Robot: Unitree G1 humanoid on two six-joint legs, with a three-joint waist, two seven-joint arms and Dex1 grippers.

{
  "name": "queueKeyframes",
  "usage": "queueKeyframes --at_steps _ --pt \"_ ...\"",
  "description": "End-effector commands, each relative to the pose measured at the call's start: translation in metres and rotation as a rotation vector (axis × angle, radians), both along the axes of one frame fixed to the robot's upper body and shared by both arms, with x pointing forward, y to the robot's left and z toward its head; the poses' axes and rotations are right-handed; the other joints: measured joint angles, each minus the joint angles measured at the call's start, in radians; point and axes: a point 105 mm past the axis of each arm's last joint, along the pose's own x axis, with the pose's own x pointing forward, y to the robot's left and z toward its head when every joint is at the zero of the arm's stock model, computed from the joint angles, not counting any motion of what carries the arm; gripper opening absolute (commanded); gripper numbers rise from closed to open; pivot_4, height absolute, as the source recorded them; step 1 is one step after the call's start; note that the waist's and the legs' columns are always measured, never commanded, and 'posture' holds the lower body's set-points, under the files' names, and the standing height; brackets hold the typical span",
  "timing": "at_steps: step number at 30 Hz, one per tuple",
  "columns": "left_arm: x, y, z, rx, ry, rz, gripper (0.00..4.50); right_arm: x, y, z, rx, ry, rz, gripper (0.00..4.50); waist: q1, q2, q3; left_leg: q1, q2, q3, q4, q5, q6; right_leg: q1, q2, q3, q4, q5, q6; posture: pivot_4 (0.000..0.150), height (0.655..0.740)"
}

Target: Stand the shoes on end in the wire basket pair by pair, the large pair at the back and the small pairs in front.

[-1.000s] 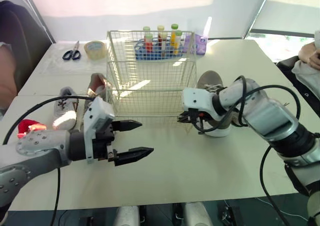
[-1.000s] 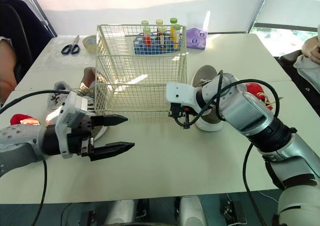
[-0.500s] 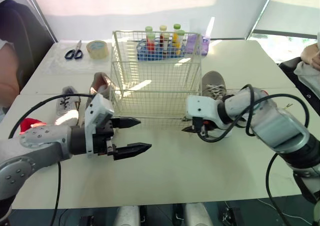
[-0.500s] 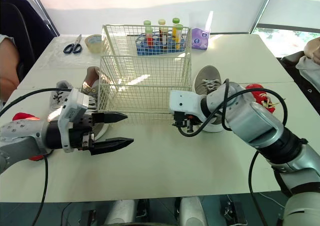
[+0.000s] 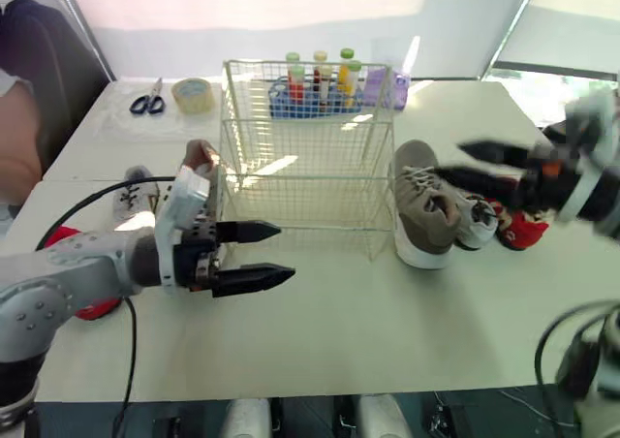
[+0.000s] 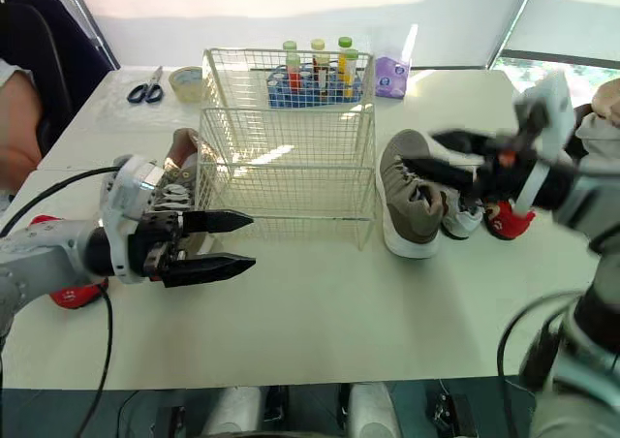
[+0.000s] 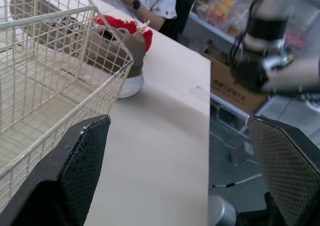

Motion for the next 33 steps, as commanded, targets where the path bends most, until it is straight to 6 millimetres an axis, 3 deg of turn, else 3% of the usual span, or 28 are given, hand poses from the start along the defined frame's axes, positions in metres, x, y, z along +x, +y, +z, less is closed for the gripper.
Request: queueKeyframes --at_steps 1,5,9,16,24,27,33 --pt "-0.008 -0.014 0.003 -0.010 -0.009 -0.068 4.50 -0.009 -0.011 -0.008 -0.023 -0.148 -0.250 4.40 0.001 0.005 -0.001 -0.001 -0.001 0.001 0.000 0.000 0.000 -0.002 0.000 0.001 0.000 0.000 0.000 0.150 0.7400" --pt "-0.006 -0.023 0.000 -0.019 -0.014 -0.056 4.50 -0.013 -0.009 -0.031 -0.002 -0.168 -0.366 4.40 -0.004 0.007 -0.001 0.001 0.000 0.002 0.000 0.001 -0.001 0.000 0.002 0.002 0.001 0.000 0.000 0.150 0.7400" --pt "-0.006 -0.026 -0.006 -0.002 -0.010 -0.053 4.50 -0.005 -0.012 -0.048 -0.006 -0.195 -0.470 4.40 -0.008 0.007 -0.001 0.004 0.000 0.001 0.000 0.000 0.001 0.001 0.004 0.002 0.001 0.000 0.000 0.150 0.7400" --pt "-0.009 -0.027 -0.013 0.028 -0.006 -0.047 4.50 0.021 0.004 -0.075 0.113 -0.129 -0.447 4.40 -0.016 0.007 -0.001 0.005 0.000 0.001 -0.001 0.000 0.000 0.002 0.004 0.003 0.001 0.000 -0.001 0.150 0.7400" --pt "-0.008 -0.025 -0.016 0.040 -0.019 0.001 4.50 0.044 0.005 -0.112 0.084 -0.008 -0.498 4.40 -0.024 0.007 -0.002 0.006 0.000 0.001 -0.001 0.000 0.001 0.003 0.004 0.003 0.001 0.000 -0.001 0.150 0.7400" --pt "-0.006 -0.023 -0.017 0.052 -0.027 0.023 4.50 0.047 0.007 -0.122 0.049 0.010 -0.496 3.60 -0.024 0.006 -0.002 0.011 0.001 0.001 -0.001 -0.002 0.003 0.008 0.004 0.003 0.000 -0.002 -0.003 0.150 0.7400" --pt "-0.004 -0.020 -0.017 0.056 -0.038 0.044 4.50 0.043 0.010 -0.135 0.013 0.044 -0.487 1.20 -0.024 0.002 -0.009 0.012 0.002 0.001 -0.001 -0.002 0.004 0.009 0.004 0.003 0.000 -0.002 -0.004 0.150 0.7400"
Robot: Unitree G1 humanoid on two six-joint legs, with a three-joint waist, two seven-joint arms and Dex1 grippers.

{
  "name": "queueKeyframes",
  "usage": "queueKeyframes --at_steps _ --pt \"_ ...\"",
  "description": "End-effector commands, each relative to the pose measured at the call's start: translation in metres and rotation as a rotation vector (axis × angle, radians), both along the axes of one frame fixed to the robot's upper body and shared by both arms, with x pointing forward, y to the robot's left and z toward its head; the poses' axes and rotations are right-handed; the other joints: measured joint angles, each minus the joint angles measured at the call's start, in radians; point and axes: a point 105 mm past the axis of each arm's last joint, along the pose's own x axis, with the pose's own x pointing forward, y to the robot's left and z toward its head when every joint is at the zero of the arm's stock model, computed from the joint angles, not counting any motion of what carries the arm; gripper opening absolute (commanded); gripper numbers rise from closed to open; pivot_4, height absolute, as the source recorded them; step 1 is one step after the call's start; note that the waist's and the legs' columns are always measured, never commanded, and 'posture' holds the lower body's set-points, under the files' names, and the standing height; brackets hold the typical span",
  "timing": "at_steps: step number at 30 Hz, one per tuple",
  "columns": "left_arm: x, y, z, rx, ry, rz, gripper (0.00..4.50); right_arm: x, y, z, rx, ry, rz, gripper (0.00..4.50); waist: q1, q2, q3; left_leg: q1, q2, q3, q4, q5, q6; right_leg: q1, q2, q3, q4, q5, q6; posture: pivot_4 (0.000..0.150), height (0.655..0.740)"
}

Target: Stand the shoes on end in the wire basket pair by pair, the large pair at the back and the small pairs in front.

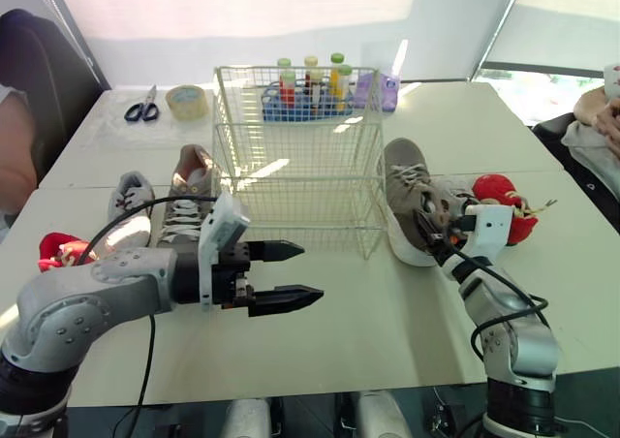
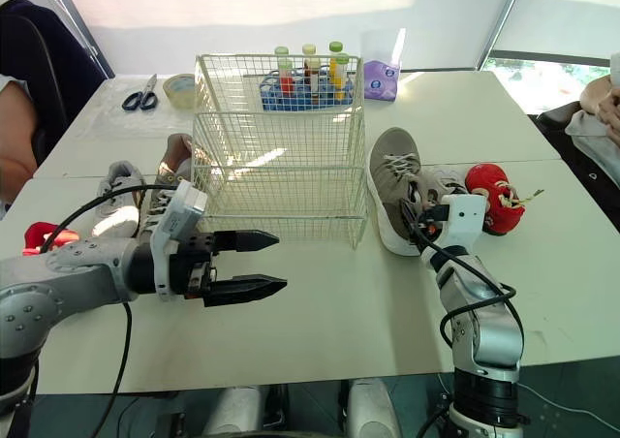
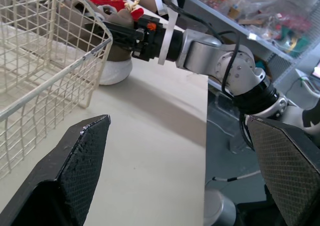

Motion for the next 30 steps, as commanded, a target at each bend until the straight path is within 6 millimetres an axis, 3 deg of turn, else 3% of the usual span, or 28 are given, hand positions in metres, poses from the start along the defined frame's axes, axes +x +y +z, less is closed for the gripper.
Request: queueKeyframes --at_steps 1,3,7,10,12,15,19,23,26,30 --pt "0.001 0.004 0.010 -0.004 -0.059 0.014 4.50 -0.004 -0.001 -0.029 -0.013 0.110 -0.005 0.86 0.000 -0.003 -0.002 0.000 0.000 0.000 0.000 0.000 0.000 0.000 0.000 0.000 0.000 0.000 0.000 0.150 0.7400" --pt "0.002 0.005 0.012 -0.005 -0.063 0.015 4.50 -0.002 -0.005 -0.014 -0.017 0.049 -0.018 0.39 0.001 -0.004 -0.003 0.000 0.000 0.000 0.000 0.000 0.000 0.000 0.000 0.000 0.000 0.000 0.000 0.150 0.7400" --pt "0.008 0.010 0.023 -0.027 -0.077 0.019 4.50 0.006 -0.025 0.054 0.003 -0.175 -0.072 0.39 0.002 -0.001 -0.001 -0.001 0.000 0.000 0.000 0.000 0.000 -0.001 -0.001 0.000 -0.001 0.000 -0.001 0.150 0.7400" --pt "0.018 0.018 0.042 -0.067 -0.098 0.020 4.50 0.009 -0.052 0.140 -0.023 -0.416 -0.142 0.39 0.002 0.010 0.007 -0.003 -0.001 0.001 0.000 0.000 0.001 -0.003 -0.002 0.000 -0.001 0.000 -0.001 0.150 0.7400" --pt "0.022 0.021 0.049 -0.080 -0.102 0.019 4.50 0.007 -0.059 0.167 -0.029 -0.485 -0.157 0.39 0.003 0.015 0.009 -0.009 -0.003 0.003 0.000 0.001 0.003 -0.010 -0.003 0.002 0.001 0.001 0.000 0.150 0.7400" --pt "0.033 0.027 0.065 -0.111 -0.120 0.027 4.50 -0.001 -0.056 0.230 -0.093 -0.649 -0.104 0.39 0.002 0.015 0.009 -0.011 -0.004 0.000 -0.002 0.006 -0.004 -0.011 0.001 0.002 0.001 0.002 0.004 0.150 0.7400" --pt "0.049 0.046 0.097 -0.245 -0.118 0.073 4.50 -0.016 -0.031 0.280 -0.204 -0.771 0.097 0.39 -0.004 0.014 0.009 -0.011 -0.004 -0.001 -0.005 0.006 -0.005 -0.012 0.003 0.002 0.000 0.001 0.005 0.150 0.7400" --pt "0.071 0.084 0.125 -0.303 -0.161 0.198 4.50 -0.031 0.029 0.301 -0.341 -0.826 0.496 0.39 -0.012 0.014 0.009 -0.011 -0.004 0.000 -0.005 0.006 -0.005 -0.012 0.004 0.003 0.000 0.001 0.005 0.150 0.7400" --pt "0.075 0.102 0.149 -0.361 -0.194 0.221 4.50 -0.037 0.064 0.302 -0.400 -0.831 0.707 0.39 -0.008 0.014 0.009 -0.010 -0.002 0.000 -0.004 0.006 -0.004 -0.011 0.005 0.003 0.000 0.001 0.005 0.150 0.7400" --pt "0.074 0.114 0.184 -0.476 -0.245 0.245 4.50 -0.040 0.102 0.287 -0.391 -0.831 0.945 0.39 0.001 0.008 0.009 -0.012 -0.002 -0.001 -0.002 0.006 -0.005 -0.011 0.004 0.002 0.000 0.001 0.005 0.150 0.7400"
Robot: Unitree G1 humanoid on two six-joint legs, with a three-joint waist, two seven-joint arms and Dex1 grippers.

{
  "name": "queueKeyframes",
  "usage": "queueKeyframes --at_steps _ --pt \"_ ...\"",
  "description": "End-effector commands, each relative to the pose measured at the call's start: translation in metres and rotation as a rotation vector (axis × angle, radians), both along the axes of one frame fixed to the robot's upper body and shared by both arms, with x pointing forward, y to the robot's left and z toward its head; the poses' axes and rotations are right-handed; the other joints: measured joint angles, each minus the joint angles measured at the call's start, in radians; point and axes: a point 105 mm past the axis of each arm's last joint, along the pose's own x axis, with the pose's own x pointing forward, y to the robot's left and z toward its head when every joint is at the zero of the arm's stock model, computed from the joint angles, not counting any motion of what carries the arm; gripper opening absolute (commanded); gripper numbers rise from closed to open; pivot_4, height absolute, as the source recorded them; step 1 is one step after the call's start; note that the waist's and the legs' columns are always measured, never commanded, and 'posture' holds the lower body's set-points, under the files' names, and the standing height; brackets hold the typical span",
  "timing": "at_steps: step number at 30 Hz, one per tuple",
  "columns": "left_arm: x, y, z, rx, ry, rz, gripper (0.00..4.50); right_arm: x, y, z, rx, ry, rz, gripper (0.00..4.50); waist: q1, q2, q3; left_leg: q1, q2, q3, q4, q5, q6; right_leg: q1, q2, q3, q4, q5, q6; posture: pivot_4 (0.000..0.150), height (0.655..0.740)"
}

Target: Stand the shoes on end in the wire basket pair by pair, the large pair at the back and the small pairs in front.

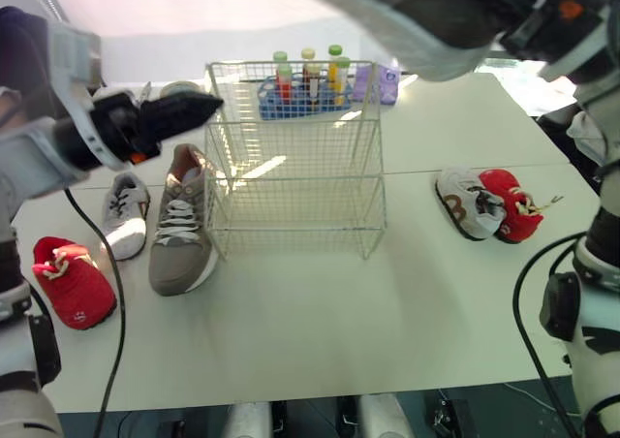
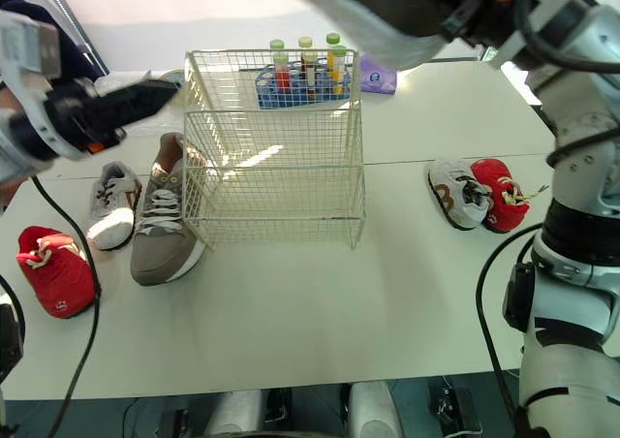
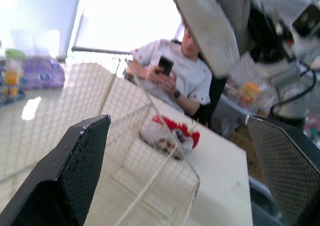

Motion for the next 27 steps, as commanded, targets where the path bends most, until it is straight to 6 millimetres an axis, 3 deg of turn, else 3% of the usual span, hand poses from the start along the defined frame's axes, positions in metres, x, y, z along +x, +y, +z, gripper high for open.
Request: queueKeyframes --at_steps 1,8,13,16,21,22,27 --pt "-0.008 0.011 0.035 -0.081 -0.095 0.038 4.50 -0.012 0.022 -0.001 -0.041 -0.054 0.146 0.39 0.004 -0.003 0.000 -0.001 0.000 0.000 0.001 0.000 0.000 0.000 -0.001 0.000 0.000 0.000 0.000 0.150 0.7400" --pt "-0.010 0.008 0.049 -0.120 -0.124 0.084 4.50 -0.008 0.047 -0.034 -0.199 -0.082 0.229 0.39 0.002 -0.006 0.001 -0.005 -0.003 0.001 0.005 -0.003 0.006 0.000 -0.007 0.000 -0.002 0.004 0.007 0.150 0.7400" --pt "-0.006 0.007 0.033 -0.043 -0.075 0.096 4.50 -0.012 0.054 -0.035 -0.231 -0.132 0.268 0.39 0.000 -0.006 0.001 -0.004 -0.002 0.000 0.005 -0.002 0.005 0.000 -0.006 0.000 -0.001 0.004 0.007 0.150 0.7400" --pt "-0.014 0.004 0.025 -0.025 -0.056 0.033 3.59 -0.011 0.054 -0.035 -0.242 -0.149 0.261 0.37 -0.002 -0.006 0.001 -0.004 -0.002 0.001 0.004 -0.002 0.004 0.000 -0.005 0.000 -0.001 0.004 0.007 0.150 0.7400" --pt "-0.010 0.008 0.027 -0.093 -0.052 0.049 1.26 -0.005 0.049 -0.036 -0.227 -0.135 0.212 0.37 0.000 -0.006 0.001 -0.004 -0.002 0.000 0.004 -0.002 0.003 0.000 -0.005 0.000 0.000 0.004 0.007 0.150 0.7400" --pt "-0.008 0.009 0.029 -0.116 -0.056 0.059 0.89 -0.003 0.046 -0.035 -0.208 -0.127 0.191 0.84 0.002 -0.006 0.001 -0.004 -0.002 0.000 0.004 -0.002 0.003 0.000 -0.005 0.000 0.000 0.004 0.007 0.150 0.7400" --pt "-0.005 0.015 0.046 -0.326 -0.107 0.135 0.88 0.017 -0.003 -0.023 0.134 0.064 0.050 3.36 0.009 -0.011 0.001 -0.004 -0.002 -0.001 0.005 -0.002 0.003 0.001 -0.007 0.000 0.000 0.004 0.007 0.150 0.7400"
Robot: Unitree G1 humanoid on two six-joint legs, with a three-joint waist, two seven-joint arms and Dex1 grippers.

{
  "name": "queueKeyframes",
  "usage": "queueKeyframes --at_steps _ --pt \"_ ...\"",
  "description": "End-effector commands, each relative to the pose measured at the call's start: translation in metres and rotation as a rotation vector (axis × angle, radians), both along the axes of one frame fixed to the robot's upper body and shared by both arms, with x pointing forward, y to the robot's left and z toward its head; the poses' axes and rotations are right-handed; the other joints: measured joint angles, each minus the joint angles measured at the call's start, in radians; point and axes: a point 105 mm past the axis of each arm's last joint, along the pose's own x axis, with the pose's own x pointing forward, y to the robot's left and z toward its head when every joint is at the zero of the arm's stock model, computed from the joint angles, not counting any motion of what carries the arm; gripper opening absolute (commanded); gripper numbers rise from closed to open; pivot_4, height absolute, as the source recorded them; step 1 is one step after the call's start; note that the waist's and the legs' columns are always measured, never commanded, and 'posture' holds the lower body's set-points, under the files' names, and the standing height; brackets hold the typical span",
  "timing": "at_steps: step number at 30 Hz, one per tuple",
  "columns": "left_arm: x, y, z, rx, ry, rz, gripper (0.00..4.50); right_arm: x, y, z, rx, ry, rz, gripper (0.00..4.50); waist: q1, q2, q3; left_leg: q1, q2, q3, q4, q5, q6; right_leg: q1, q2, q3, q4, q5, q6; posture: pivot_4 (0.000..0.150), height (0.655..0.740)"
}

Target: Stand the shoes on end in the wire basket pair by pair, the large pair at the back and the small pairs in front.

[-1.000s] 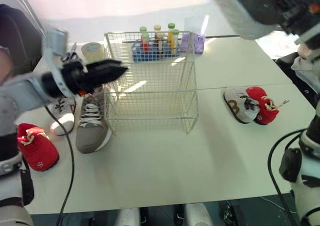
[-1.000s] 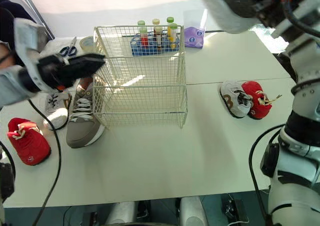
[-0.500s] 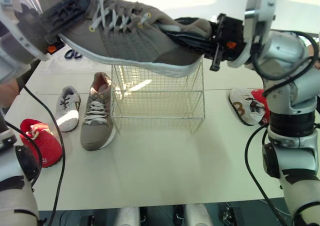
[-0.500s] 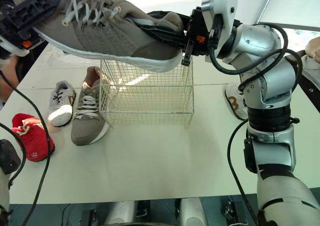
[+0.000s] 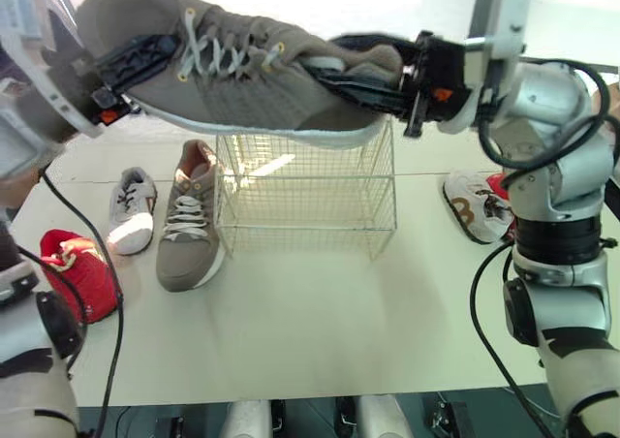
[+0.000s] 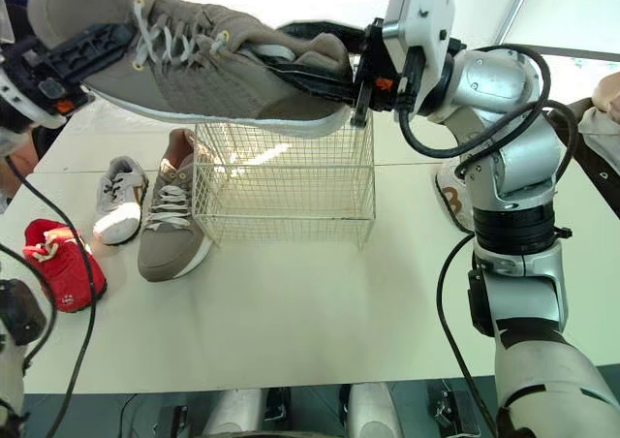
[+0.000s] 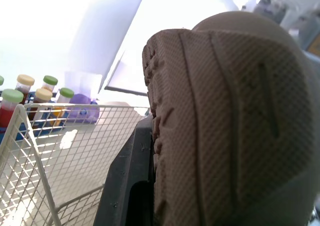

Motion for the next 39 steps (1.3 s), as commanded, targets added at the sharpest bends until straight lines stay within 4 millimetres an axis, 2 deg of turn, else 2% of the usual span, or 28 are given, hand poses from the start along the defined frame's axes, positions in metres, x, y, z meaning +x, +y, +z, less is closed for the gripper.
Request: queueKeyframes --at_steps 1,2,3,4,6,8,9,10,11,14,19,22,27,31,34,37,39 --pt "-0.024 0.010 0.045 -0.192 -0.203 0.049 0.88 0.014 -0.056 0.017 0.380 0.152 -0.156 3.90 -0.001 -0.004 0.000 0.000 0.000 0.000 0.000 0.000 0.000 0.000 0.000 0.000 0.000 0.000 0.000 0.150 0.7400" --pt "-0.025 0.013 0.050 -0.287 -0.228 0.082 0.88 0.018 -0.078 0.014 0.627 0.260 -0.161 4.42 -0.002 -0.005 -0.001 0.000 0.000 0.000 0.000 0.000 0.000 0.000 0.000 0.000 0.000 0.000 0.000 0.150 0.7400" --pt "-0.025 0.017 0.052 -0.371 -0.246 0.110 0.88 0.019 -0.093 0.005 0.828 0.371 -0.141 4.47 -0.002 -0.005 -0.001 0.000 0.000 0.000 0.000 0.000 0.000 0.001 -0.001 0.000 0.000 0.000 0.000 0.150 0.7400" --pt "-0.025 0.019 0.053 -0.441 -0.255 0.124 0.88 0.018 -0.098 -0.007 0.955 0.469 -0.106 4.47 -0.003 -0.006 -0.001 0.001 0.000 -0.001 0.000 0.000 0.000 0.001 -0.001 0.000 0.000 0.000 0.000 0.150 0.7400" --pt "-0.024 0.020 0.053 -0.522 -0.254 0.134 0.88 0.014 -0.091 -0.023 1.047 0.583 -0.049 4.47 -0.006 -0.004 0.000 0.001 0.000 -0.001 -0.001 0.000 0.000 0.001 -0.001 0.000 0.000 0.000 0.000 0.150 0.7400" --pt "-0.015 0.011 0.044 -0.579 -0.219 0.120 0.88 0.008 -0.050 -0.046 1.022 0.726 0.046 4.47 -0.012 -0.002 0.000 0.001 0.000 0.001 -0.002 0.000 0.000 0.000 -0.001 0.001 0.000 0.000 0.000 0.150 0.7400" --pt "-0.011 0.006 0.039 -0.590 -0.206 0.107 0.88 0.003 -0.031 -0.053 0.990 0.772 0.092 4.47 -0.013 -0.001 0.000 0.003 0.000 0.002 -0.002 0.000 -0.001 0.000 0.001 0.002 0.001 0.000 0.000 0.150 0.7400" --pt "-0.009 0.001 0.037 -0.594 -0.200 0.099 0.88 0.000 -0.019 -0.056 0.968 0.795 0.117 4.47 -0.014 -0.001 0.000 0.004 0.000 0.002 -0.002 0.001 -0.001 0.000 0.002 0.003 0.001 0.000 -0.001 0.150 0.7400" --pt "-0.008 -0.007 0.034 -0.586 -0.195 0.076 0.88 -0.003 -0.003 -0.052 0.939 0.801 0.159 4.47 -0.013 -0.001 0.000 0.004 0.000 0.002 -0.002 0.002 -0.003 0.000 0.004 0.003 0.002 0.001 -0.001 0.150 0.7400" --pt "-0.004 -0.025 0.029 -0.579 -0.178 0.040 0.88 -0.009 0.029 -0.040 0.894 0.790 0.247 4.47 -0.009 -0.002 0.000 0.004 0.000 0.001 -0.002 0.002 -0.003 0.000 0.005 0.003 0.002 0.002 -0.003 0.150 0.7400" --pt "-0.004 -0.036 0.022 -0.580 -0.157 0.024 0.88 -0.001 0.046 -0.032 0.873 0.749 0.273 4.47 -0.006 -0.003 -0.001 0.004 0.000 0.000 -0.001 0.001 -0.001 0.002 0.004 0.003 0.000 0.002 -0.003 0.150 0.7400" --pt "-0.005 -0.042 0.016 -0.568 -0.143 0.017 0.88 0.003 0.046 -0.025 0.888 0.724 0.294 4.47 -0.006 -0.003 -0.001 0.003 0.000 0.000 -0.001 0.000 0.000 0.002 0.004 0.003 -0.001 0.002 -0.003 0.150 0.7400" --pt "-0.005 -0.052 0.002 -0.549 -0.104 0.003 0.88 0.021 0.043 -0.023 0.908 0.665 0.234 4.47 -0.008 -0.003 -0.001 0.003 0.000 0.000 -0.001 0.001 -0.001 0.002 0.004 0.002 -0.001 0.002 -0.003 0.150 0.7400" --pt "0.000 -0.054 -0.015 -0.539 -0.052 0.035 0.88 0.016 0.042 -0.008 0.919 0.620 0.286 4.47 -0.009 -0.003 -0.001 0.003 0.000 0.000 -0.001 0.001 -0.001 0.002 0.005 0.002 -0.001 0.002 -0.003 0.150 0.7400" --pt "0.000 -0.057 -0.021 -0.546 -0.033 0.035 0.88 0.014 0.043 -0.004 0.914 0.602 0.297 3.65 -0.007 -0.003 -0.001 0.003 0.001 0.000 -0.001 0.001 -0.001 0.001 0.005 0.002 -0.001 0.002 -0.003 0.150 0.7400" --pt "0.000 -0.059 -0.024 -0.533 -0.029 0.049 0.88 0.012 0.043 -0.004 0.912 0.598 0.299 2.24 -0.006 -0.003 -0.001 0.002 0.001 0.000 -0.001 0.001 -0.001 0.001 0.004 0.002 -0.001 0.002 -0.003 0.150 0.7400" --pt "0.000 -0.058 -0.025 -0.529 -0.027 0.058 0.88 0.011 0.043 -0.006 0.908 0.597 0.303 1.69 -0.006 -0.003 -0.001 0.002 0.001 0.000 -0.001 0.001 -0.001 0.002 0.004 0.002 -0.001 0.002 -0.003 0.150 0.7400"
